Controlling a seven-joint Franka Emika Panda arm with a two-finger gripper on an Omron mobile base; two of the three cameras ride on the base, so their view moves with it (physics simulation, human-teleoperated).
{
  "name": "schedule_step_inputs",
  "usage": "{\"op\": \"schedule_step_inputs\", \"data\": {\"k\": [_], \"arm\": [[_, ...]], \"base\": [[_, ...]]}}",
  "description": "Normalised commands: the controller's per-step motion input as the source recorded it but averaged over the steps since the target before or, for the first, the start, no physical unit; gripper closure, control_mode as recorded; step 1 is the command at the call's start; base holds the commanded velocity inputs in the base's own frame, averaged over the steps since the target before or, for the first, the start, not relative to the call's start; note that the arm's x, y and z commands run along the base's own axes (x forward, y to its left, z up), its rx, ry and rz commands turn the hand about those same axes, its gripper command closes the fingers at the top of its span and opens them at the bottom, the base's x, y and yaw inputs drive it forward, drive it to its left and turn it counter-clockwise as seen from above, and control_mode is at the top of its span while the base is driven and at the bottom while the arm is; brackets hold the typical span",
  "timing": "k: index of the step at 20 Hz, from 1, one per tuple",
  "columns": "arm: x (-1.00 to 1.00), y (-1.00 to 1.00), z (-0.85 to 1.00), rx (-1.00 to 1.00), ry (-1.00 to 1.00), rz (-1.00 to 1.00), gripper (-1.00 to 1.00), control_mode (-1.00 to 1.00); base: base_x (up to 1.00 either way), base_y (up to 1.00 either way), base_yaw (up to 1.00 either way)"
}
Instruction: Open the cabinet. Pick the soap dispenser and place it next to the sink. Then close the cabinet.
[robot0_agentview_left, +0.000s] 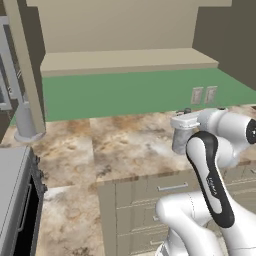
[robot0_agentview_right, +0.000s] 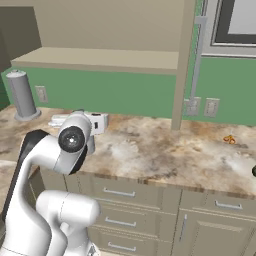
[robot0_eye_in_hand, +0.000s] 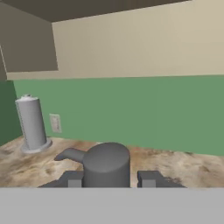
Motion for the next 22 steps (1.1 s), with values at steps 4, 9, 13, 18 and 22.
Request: {"op": "schedule_step_inputs", "data": {"k": [4, 9, 13, 18, 22], "arm": [[0.0, 0.0, 0.0, 0.0, 0.0, 0.0, 1.0, 1.0], [0.0, 0.0, 0.0, 0.0, 0.0, 0.0, 1.0, 1.0], [0.0, 0.0, 0.0, 0.0, 0.0, 0.0, 1.0, 1.0], [0.0, 0.0, 0.0, 0.0, 0.0, 0.0, 1.0, 1.0], [0.0, 0.0, 0.0, 0.0, 0.0, 0.0, 1.0, 1.0]], "base": [[-0.62, 0.01, 0.0], [-0.48, 0.03, 0.0], [-0.04, -0.39, -0.01], [0.0, -0.72, 0.0], [-0.01, -0.83, -0.01]]}}
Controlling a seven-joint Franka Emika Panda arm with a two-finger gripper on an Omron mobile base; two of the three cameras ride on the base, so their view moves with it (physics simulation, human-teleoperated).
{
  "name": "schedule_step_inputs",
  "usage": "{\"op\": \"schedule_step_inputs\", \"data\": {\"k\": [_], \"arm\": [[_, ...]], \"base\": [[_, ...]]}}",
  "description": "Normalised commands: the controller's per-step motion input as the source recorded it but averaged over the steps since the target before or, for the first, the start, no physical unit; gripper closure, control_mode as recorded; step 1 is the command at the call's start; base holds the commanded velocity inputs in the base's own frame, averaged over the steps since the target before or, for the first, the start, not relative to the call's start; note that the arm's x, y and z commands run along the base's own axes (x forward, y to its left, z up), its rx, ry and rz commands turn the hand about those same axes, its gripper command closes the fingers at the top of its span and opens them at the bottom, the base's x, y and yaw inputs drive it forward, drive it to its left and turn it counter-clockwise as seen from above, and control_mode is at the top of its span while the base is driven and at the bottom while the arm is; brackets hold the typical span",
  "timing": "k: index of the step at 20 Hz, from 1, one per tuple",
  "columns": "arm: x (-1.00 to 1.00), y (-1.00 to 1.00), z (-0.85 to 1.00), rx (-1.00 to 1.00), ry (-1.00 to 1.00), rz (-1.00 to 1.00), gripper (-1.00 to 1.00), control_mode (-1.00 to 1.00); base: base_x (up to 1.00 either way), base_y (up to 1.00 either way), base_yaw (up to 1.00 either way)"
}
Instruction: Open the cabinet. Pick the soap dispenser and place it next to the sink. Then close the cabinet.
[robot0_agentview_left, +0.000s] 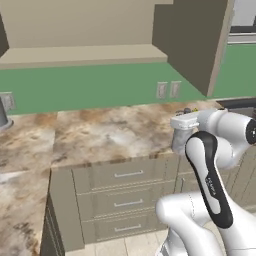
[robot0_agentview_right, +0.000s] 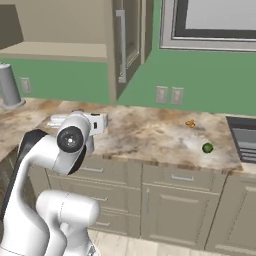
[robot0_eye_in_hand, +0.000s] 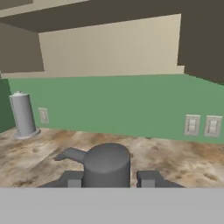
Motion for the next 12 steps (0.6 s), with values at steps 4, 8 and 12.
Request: {"op": "schedule_step_inputs", "data": {"k": [4, 8, 12], "arm": [[0.0, 0.0, 0.0, 0.0, 0.0, 0.0, 1.0, 1.0], [0.0, 0.0, 0.0, 0.0, 0.0, 0.0, 1.0, 1.0], [0.0, 0.0, 0.0, 0.0, 0.0, 0.0, 1.0, 1.0]], "base": [[0.0, -0.84, 0.0], [0.12, -0.78, 0.0], [0.36, -0.67, 0.0]]}}
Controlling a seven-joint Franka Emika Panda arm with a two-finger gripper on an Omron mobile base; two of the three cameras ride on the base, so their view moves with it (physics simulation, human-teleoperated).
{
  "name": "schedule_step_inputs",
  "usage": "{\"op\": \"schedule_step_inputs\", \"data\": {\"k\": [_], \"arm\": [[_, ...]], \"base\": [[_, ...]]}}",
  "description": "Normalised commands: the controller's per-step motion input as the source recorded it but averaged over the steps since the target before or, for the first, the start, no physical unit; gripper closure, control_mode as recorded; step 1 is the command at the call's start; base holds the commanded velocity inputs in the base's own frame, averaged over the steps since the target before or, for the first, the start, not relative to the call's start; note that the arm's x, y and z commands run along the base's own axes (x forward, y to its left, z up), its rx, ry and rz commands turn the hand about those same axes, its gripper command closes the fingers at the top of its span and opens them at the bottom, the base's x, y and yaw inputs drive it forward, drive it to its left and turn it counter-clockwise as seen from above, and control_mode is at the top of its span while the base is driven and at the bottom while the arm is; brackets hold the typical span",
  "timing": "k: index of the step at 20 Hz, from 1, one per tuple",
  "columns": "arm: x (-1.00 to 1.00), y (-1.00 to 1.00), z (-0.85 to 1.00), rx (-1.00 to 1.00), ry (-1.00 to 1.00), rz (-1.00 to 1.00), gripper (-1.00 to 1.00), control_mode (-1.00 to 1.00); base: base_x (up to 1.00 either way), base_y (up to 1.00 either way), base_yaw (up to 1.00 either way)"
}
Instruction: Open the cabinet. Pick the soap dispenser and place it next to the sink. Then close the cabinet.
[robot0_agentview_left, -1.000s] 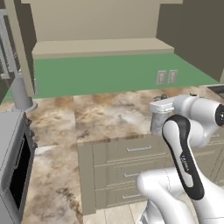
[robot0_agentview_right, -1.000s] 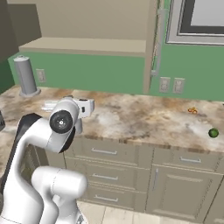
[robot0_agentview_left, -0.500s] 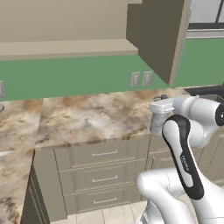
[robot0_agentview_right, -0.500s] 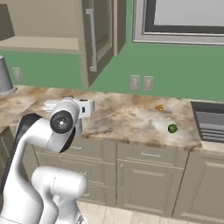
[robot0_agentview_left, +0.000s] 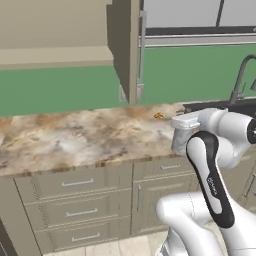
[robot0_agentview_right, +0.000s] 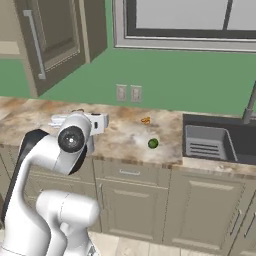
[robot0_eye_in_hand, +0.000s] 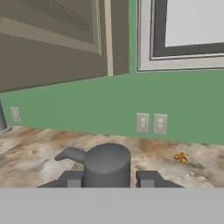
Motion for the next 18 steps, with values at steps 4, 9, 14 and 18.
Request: {"op": "schedule_step_inputs", "data": {"k": [4, 9, 14, 18], "arm": [[0.0, 0.0, 0.0, 0.0, 0.0, 0.0, 1.0, 1.0], [0.0, 0.0, 0.0, 0.0, 0.0, 0.0, 1.0, 1.0], [0.0, 0.0, 0.0, 0.0, 0.0, 0.0, 1.0, 1.0], [0.0, 0.0, 0.0, 0.0, 0.0, 0.0, 1.0, 1.0]], "base": [[0.5, -0.6, 0.0], [0.68, -0.43, 0.04], [0.6, -0.32, 0.1], [0.53, -0.34, 0.07]]}}
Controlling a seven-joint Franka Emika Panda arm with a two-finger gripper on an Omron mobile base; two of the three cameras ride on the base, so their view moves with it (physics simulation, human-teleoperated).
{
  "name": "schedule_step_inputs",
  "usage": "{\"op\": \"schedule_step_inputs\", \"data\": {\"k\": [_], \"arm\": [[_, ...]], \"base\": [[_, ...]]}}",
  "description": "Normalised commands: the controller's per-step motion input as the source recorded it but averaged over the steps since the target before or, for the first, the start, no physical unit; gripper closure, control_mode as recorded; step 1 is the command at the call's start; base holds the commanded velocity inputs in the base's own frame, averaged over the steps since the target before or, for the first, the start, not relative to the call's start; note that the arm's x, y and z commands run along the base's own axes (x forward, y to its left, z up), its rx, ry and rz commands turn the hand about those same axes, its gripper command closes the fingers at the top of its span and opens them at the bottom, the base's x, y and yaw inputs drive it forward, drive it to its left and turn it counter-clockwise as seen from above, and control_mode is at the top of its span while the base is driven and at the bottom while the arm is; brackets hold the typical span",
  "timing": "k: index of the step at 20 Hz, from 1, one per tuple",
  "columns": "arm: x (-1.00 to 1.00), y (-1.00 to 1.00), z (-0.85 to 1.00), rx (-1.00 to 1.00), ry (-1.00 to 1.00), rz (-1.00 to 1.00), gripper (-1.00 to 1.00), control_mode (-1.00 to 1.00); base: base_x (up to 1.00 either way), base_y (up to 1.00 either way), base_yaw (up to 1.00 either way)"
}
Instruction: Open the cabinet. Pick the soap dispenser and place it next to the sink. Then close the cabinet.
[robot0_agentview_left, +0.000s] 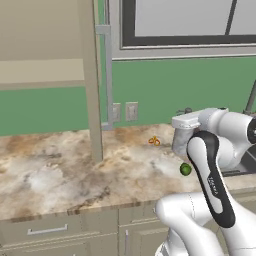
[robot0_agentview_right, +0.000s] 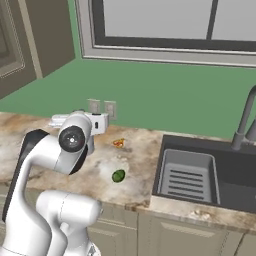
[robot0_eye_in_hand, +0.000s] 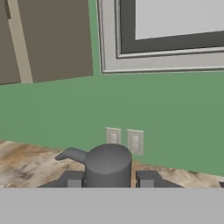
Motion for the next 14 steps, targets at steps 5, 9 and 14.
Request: {"op": "schedule_step_inputs", "data": {"k": [5, 9, 14], "arm": [[0.0, 0.0, 0.0, 0.0, 0.0, 0.0, 1.0, 1.0], [0.0, 0.0, 0.0, 0.0, 0.0, 0.0, 1.0, 1.0], [0.0, 0.0, 0.0, 0.0, 0.0, 0.0, 1.0, 1.0]], "base": [[0.03, -0.35, 0.0], [0.0, -0.13, 0.0], [0.0, 0.0, 0.0]]}}
